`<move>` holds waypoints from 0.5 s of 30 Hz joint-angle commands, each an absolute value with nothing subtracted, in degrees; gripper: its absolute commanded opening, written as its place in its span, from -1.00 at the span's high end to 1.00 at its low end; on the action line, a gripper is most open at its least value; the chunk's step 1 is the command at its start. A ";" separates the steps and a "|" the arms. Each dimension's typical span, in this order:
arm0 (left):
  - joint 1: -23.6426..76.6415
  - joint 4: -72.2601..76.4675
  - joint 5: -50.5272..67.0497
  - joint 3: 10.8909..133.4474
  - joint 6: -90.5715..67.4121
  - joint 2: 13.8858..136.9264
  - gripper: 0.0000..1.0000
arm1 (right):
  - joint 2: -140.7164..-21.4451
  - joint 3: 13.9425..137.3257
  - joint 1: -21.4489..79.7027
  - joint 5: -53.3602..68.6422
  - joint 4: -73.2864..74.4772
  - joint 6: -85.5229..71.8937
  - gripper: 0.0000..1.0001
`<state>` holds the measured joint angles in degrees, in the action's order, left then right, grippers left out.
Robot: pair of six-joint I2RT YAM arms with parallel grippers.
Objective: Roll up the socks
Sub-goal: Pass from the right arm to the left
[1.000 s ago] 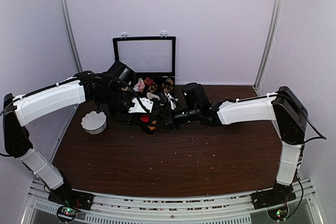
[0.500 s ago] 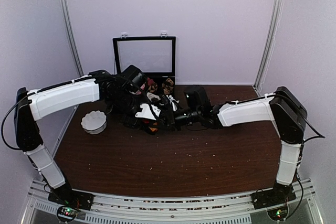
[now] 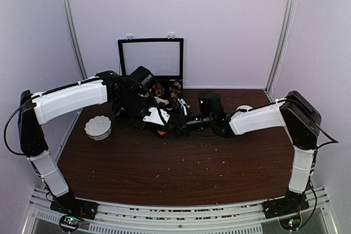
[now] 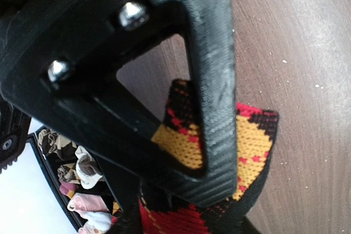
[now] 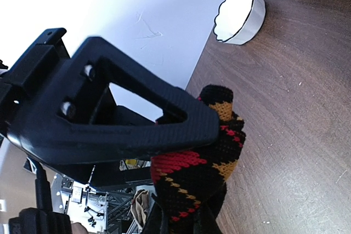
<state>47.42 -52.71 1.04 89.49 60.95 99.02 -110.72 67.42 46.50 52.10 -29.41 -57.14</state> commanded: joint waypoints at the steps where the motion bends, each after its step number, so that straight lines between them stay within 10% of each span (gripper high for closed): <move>1: 48.16 -53.88 -0.13 91.66 62.21 101.05 0.32 | -110.50 68.01 46.01 55.14 -33.99 -57.62 1.00; 5: 48.34 -53.19 -1.96 93.68 61.46 103.09 1.00 | -110.72 68.28 45.72 55.26 -34.10 -57.85 1.00; 8: 48.21 -51.71 -4.64 94.92 59.76 105.37 1.00 | -110.33 68.10 44.83 54.59 -33.96 -57.44 0.83; 11: 47.34 -51.75 -4.18 97.43 57.15 106.98 1.00 | -109.03 67.47 43.34 53.63 -32.31 -55.76 0.24; 13: 46.27 -51.53 -4.22 99.37 55.15 107.98 1.00 | -108.18 67.73 41.83 52.75 -28.17 -52.98 -0.94; 15: 44.93 -49.89 -6.15 101.11 53.75 109.32 1.00 | -106.52 67.41 39.91 50.27 -22.15 -48.88 -1.00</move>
